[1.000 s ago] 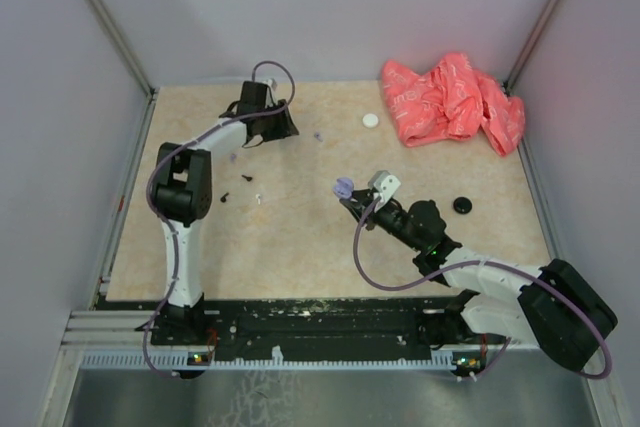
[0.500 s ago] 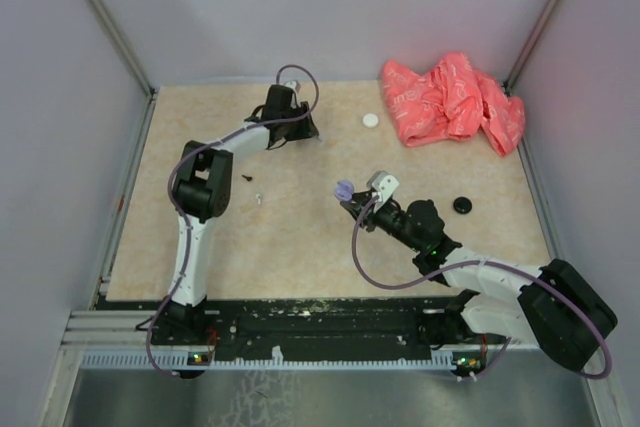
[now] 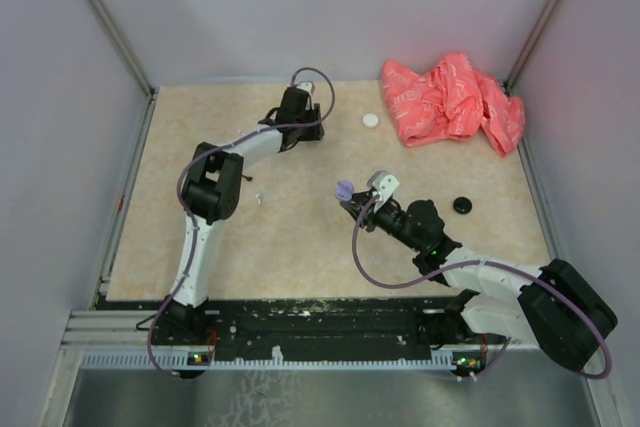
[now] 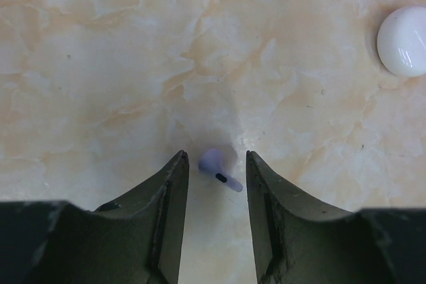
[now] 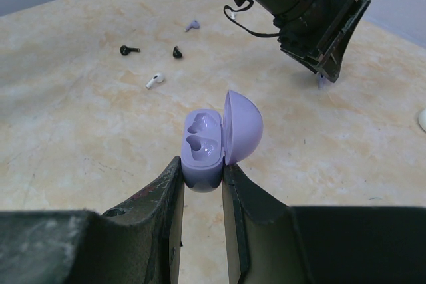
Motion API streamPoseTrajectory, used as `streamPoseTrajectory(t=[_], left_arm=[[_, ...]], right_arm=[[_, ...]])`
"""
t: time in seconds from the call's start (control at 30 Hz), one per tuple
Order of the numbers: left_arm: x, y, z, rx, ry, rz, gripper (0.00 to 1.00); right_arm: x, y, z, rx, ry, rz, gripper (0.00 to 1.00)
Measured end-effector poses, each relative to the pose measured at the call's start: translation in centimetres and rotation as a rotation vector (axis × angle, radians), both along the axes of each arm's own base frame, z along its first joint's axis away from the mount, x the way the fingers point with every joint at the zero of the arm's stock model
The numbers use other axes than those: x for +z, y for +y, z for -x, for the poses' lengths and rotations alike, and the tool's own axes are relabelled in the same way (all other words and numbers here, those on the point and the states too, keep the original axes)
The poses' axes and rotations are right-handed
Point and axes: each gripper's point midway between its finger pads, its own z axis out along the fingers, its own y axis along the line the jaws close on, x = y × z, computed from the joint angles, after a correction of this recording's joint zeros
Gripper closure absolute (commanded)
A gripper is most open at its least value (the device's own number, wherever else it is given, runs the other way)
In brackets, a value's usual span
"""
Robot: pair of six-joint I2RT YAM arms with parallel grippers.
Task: Insert the wireless bluetooth earbuds into the charging case
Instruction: Pick up the earbud from the center of the board.
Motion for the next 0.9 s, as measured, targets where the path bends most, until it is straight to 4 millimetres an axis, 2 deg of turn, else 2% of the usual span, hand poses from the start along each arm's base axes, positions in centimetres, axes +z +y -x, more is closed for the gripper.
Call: streamPoseTrajectory(t=[0.17, 0.37, 0.5, 0.63, 0.9], left_arm=[[-0.2, -0.8, 0.6, -0.008, -0.019, -0.059, 0.62], [-0.5, -0.3, 0.6, 0.003, -0.031, -0.112, 0.76], [-0.5, 0.1, 1.2, -0.009, -0.027, -0.135, 0.78], [-0.6, 1.2, 3.0, -0.034, -0.004, -0.175, 0.79], [-0.8, 3.6, 7.9, -0.118, 0.127, -0.285, 0.79]], right_arm=[[0.0, 0.0, 0.0, 0.0, 0.002, -0.002, 1.0], [0.1, 0.0, 0.0, 0.001, 0.0, -0.005, 1.0], [0.5, 0.0, 0.2, 0.003, -0.003, -0.016, 1.0], [0.9, 0.0, 0.4, 0.009, -0.008, -0.024, 1.0], [1.1, 0.0, 1.0, 0.031, 0.008, -0.031, 1.0]])
